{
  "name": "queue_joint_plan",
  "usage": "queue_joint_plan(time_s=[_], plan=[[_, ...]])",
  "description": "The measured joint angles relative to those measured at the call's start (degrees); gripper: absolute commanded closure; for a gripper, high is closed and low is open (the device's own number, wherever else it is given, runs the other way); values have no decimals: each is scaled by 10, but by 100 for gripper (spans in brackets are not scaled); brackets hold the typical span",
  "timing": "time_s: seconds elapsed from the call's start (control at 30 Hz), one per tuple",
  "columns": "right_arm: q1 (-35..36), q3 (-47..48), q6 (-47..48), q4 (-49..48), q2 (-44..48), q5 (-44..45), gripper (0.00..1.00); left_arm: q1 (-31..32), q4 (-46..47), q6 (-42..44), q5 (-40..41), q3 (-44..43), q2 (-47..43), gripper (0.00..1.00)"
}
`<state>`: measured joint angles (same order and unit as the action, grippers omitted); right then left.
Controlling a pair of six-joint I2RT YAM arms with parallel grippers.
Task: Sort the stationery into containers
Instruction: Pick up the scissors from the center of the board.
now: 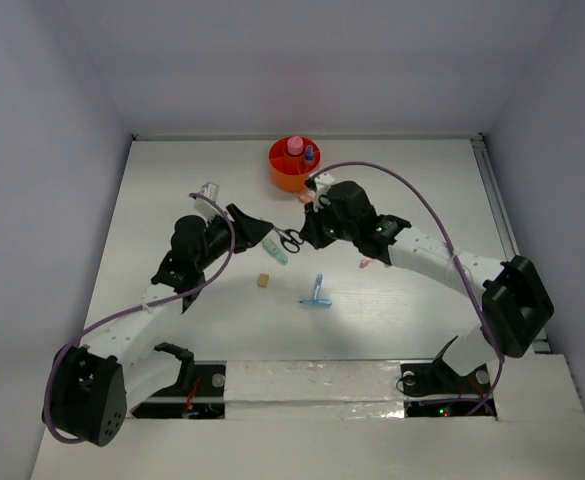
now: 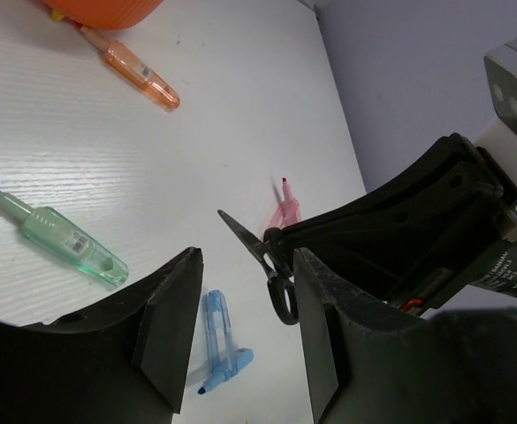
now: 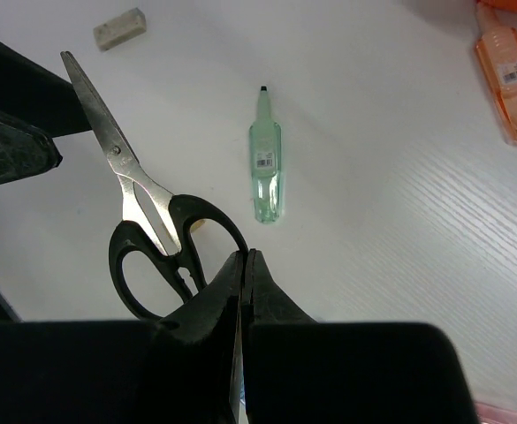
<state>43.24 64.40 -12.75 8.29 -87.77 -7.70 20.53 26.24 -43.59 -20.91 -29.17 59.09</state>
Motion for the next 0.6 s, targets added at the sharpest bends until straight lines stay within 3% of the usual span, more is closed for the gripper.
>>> queue_joint_plan(time_s=[0.33, 0.6], plan=[[14, 43, 43, 26, -14, -22, 100, 2, 18, 0, -18, 0, 17, 60], [17, 53, 81, 58, -27, -29, 100, 9, -7, 15, -39, -2, 27, 89]])
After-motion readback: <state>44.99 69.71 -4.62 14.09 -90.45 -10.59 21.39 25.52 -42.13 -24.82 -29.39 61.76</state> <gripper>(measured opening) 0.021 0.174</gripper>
